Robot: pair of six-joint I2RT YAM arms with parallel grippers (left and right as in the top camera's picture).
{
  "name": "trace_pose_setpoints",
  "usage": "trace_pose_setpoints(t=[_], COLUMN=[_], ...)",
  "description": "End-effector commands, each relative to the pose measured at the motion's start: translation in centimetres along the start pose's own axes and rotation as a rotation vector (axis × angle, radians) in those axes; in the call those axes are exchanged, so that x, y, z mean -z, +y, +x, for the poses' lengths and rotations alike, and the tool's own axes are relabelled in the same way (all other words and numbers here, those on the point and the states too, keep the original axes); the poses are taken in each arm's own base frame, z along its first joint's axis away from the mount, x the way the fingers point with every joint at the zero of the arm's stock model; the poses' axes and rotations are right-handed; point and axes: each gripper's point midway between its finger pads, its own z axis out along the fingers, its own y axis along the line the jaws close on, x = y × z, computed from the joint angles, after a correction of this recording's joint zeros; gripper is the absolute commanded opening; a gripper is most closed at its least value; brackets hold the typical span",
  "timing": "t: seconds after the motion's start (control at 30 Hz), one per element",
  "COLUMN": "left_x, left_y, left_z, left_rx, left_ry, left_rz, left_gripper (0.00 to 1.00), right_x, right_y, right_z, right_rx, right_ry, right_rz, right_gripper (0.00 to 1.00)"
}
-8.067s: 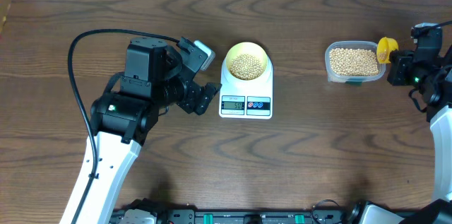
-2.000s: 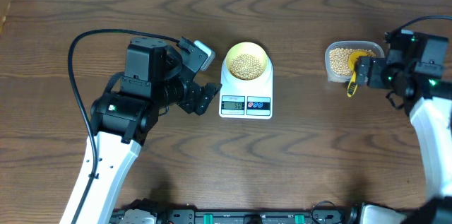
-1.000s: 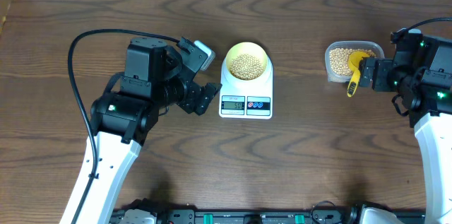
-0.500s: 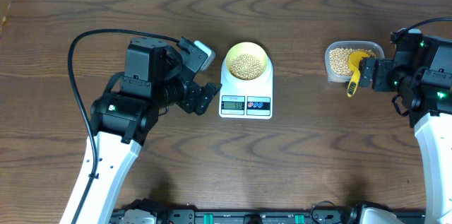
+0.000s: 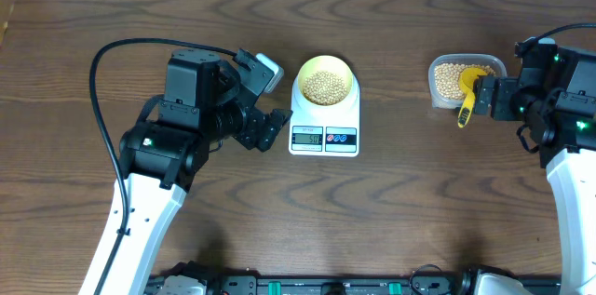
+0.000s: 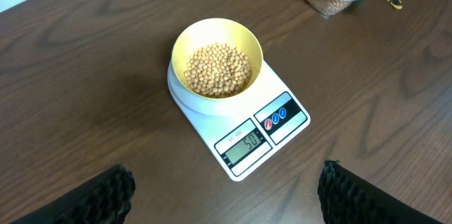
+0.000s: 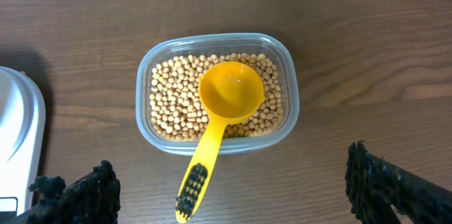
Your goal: Scoop item into bowl and weigh 50g on scale
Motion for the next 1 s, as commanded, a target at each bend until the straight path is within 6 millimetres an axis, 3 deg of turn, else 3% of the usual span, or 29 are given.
trace_pose_setpoints(t=[0.0, 0.57, 0.97], left_x=[-0.3, -0.4, -3.7], left_y=[-0.1, -0.2, 0.2], left_z=[0.6, 1.1, 3.6], left_rx=[0.004, 0.014, 0.168], left_ry=[0.014, 0.035, 0.167], left_rz=[0.014, 0.020, 0.054], left_gripper=[0.85, 0.85, 0.85], right_x=[0.0, 0.0, 0.0], right_y=[0.1, 0.1, 0.1], right_z=[0.0, 0.0, 0.0], right_rx=[0.016, 0.016, 0.016], right_ry=[-0.001, 0.000, -0.001], right_rz=[-0.002, -0.002, -0.002], right_gripper=[0.99, 0.99, 0.99])
